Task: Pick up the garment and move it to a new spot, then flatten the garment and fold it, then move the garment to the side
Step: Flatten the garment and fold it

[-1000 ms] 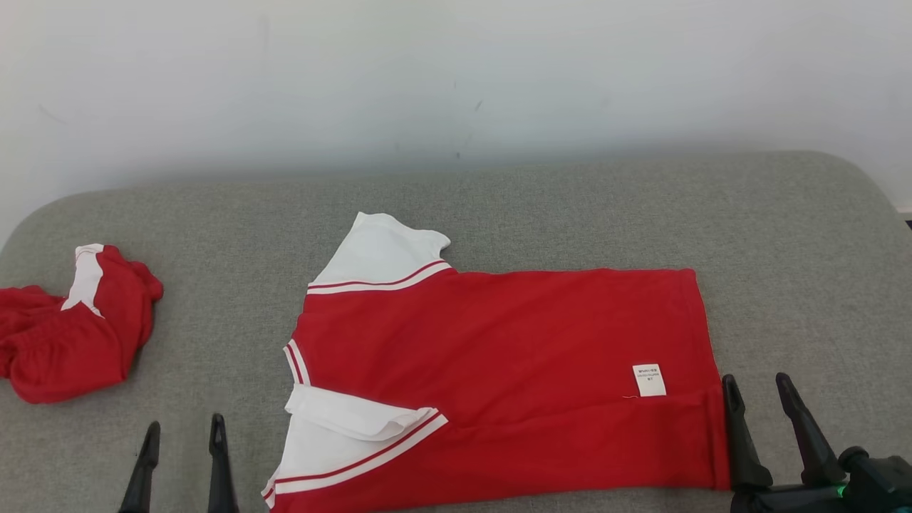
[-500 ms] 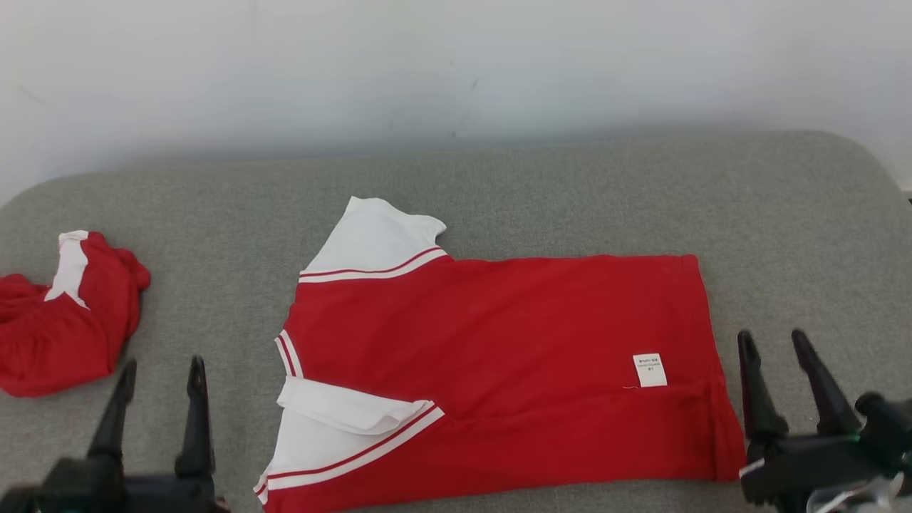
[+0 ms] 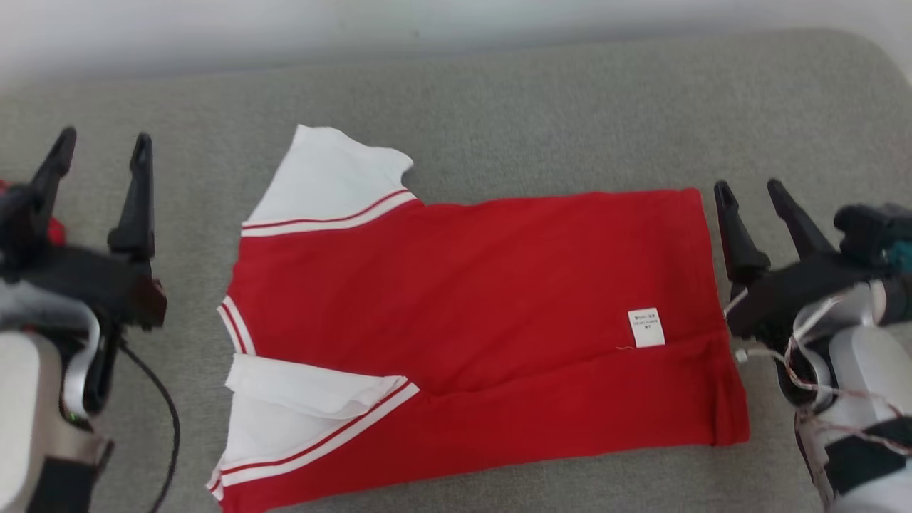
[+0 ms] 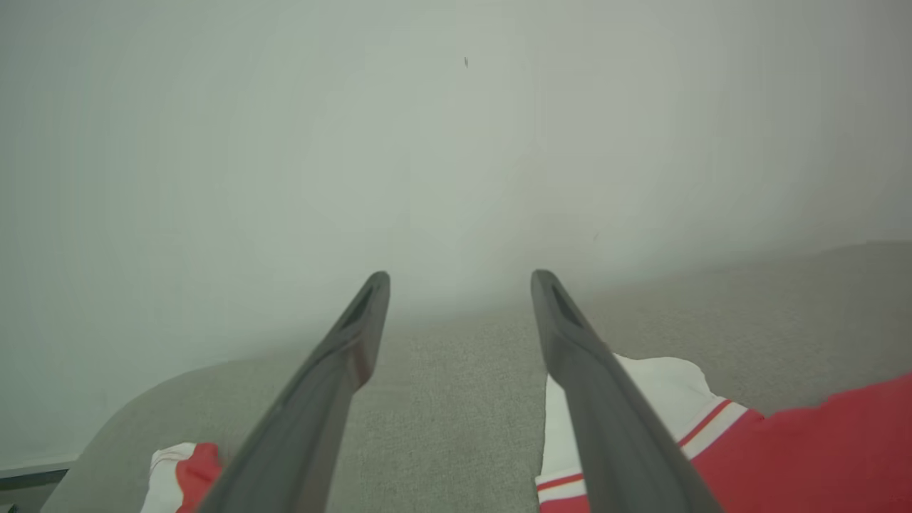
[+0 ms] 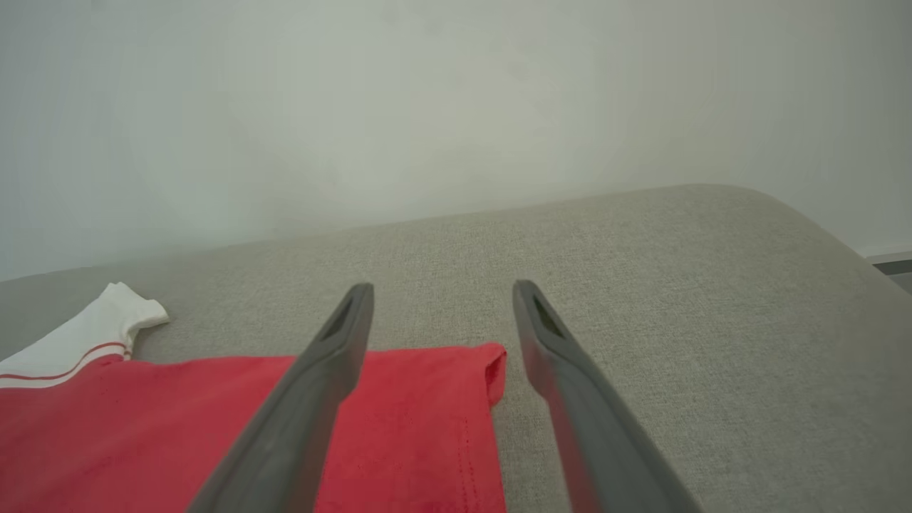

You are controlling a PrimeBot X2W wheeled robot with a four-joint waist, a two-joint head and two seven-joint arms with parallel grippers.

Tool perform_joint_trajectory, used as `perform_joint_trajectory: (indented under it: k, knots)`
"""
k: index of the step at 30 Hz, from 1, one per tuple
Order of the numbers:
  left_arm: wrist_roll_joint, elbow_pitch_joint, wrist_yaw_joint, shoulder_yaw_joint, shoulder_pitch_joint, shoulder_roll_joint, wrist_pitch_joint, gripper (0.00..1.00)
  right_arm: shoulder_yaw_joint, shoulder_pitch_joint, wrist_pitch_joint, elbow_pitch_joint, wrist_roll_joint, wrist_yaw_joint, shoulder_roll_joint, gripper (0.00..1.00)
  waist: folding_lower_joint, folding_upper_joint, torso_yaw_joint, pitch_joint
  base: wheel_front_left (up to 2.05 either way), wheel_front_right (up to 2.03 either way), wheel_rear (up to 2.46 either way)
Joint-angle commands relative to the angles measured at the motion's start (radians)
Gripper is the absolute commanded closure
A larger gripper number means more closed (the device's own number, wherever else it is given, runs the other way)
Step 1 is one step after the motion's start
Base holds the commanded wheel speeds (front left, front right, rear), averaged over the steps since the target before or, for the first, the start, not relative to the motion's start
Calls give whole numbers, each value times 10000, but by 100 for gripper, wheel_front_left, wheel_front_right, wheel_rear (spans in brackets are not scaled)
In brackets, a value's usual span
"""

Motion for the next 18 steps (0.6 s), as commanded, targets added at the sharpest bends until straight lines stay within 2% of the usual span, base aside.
perform_joint_trajectory:
  k: [1,8,18]
  knots:
    - [-52,239,-72,-153,-495,126,277,0,116,-474,99,249,51,-25,-52,0,-2,-2,-590,998,0,0,0]
    - [-512,1688,-292,-1001,-2573,581,1535,0,849,-2274,642,1889,166,-25,-128,0,-2,-2,-928,1705,0,0,0]
    - [-1319,3243,-307,-2608,-4221,1030,2990,0,2124,-3844,1488,3407,544,-25,88,0,-2,-2,-1305,2007,0,0,0]
